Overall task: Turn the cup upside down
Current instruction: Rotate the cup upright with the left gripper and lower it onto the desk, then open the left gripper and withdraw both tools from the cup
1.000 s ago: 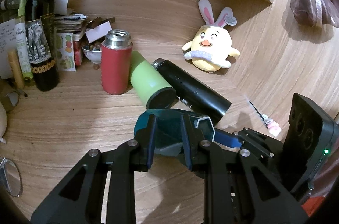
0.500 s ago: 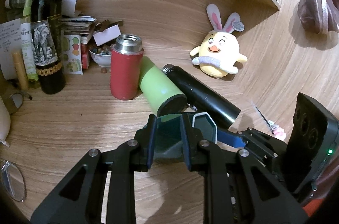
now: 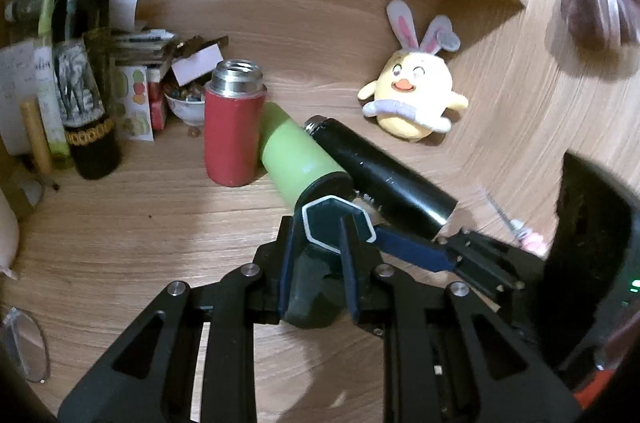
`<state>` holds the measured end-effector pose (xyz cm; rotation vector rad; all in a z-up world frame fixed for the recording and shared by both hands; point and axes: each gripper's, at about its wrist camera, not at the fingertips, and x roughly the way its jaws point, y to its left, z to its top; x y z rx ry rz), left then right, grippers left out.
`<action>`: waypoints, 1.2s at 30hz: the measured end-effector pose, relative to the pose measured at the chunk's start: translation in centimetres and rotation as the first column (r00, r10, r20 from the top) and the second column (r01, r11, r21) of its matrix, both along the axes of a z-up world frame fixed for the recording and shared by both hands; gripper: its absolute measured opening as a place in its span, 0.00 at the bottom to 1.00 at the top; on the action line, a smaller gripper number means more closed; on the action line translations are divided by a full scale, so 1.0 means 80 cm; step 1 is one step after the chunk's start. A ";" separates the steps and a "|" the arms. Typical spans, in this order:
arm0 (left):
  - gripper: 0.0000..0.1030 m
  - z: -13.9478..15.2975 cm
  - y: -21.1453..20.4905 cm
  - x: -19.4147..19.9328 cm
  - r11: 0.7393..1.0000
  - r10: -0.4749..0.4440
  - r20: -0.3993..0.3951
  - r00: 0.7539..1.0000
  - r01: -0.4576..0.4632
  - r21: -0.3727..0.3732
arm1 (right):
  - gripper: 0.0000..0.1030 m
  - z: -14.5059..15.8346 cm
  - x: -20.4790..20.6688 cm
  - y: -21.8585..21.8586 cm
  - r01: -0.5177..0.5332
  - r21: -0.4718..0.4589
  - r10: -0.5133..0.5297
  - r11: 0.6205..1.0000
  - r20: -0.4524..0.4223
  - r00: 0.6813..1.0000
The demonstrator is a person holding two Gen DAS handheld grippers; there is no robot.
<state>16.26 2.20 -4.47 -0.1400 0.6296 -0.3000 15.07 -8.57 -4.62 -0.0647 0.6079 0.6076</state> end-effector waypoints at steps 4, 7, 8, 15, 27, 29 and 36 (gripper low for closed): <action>0.19 0.003 0.003 -0.005 1.000 -0.004 0.011 1.000 0.004 -0.020 | 0.44 -0.001 -0.004 -0.002 0.001 0.000 -0.001 1.000 -0.007 1.000; 0.20 0.008 0.009 -0.011 1.000 0.011 0.022 1.000 -0.010 -0.025 | 0.44 0.002 -0.005 -0.011 0.012 0.010 -0.011 1.000 -0.021 1.000; 0.20 0.010 0.011 -0.014 1.000 0.013 0.024 1.000 -0.013 -0.025 | 0.44 0.003 -0.006 -0.014 0.015 0.013 -0.015 1.000 -0.021 1.000; 0.20 0.022 0.012 -0.040 0.999 0.043 0.057 0.997 -0.044 0.019 | 0.44 0.028 -0.020 -0.041 0.049 0.016 -0.050 0.999 0.022 0.999; 0.67 0.061 0.001 -0.119 0.991 0.105 0.196 0.975 -0.120 0.065 | 0.55 0.078 -0.075 -0.091 0.107 0.057 -0.113 0.993 0.119 0.986; 0.74 0.068 -0.003 -0.135 0.989 0.112 0.223 0.968 -0.129 0.065 | 0.64 0.085 -0.087 -0.098 0.114 0.059 -0.122 0.992 0.135 0.983; 0.99 0.082 -0.025 -0.197 0.981 0.135 0.313 0.940 -0.171 0.090 | 0.97 0.109 -0.133 -0.120 0.150 0.096 -0.166 0.984 0.190 0.968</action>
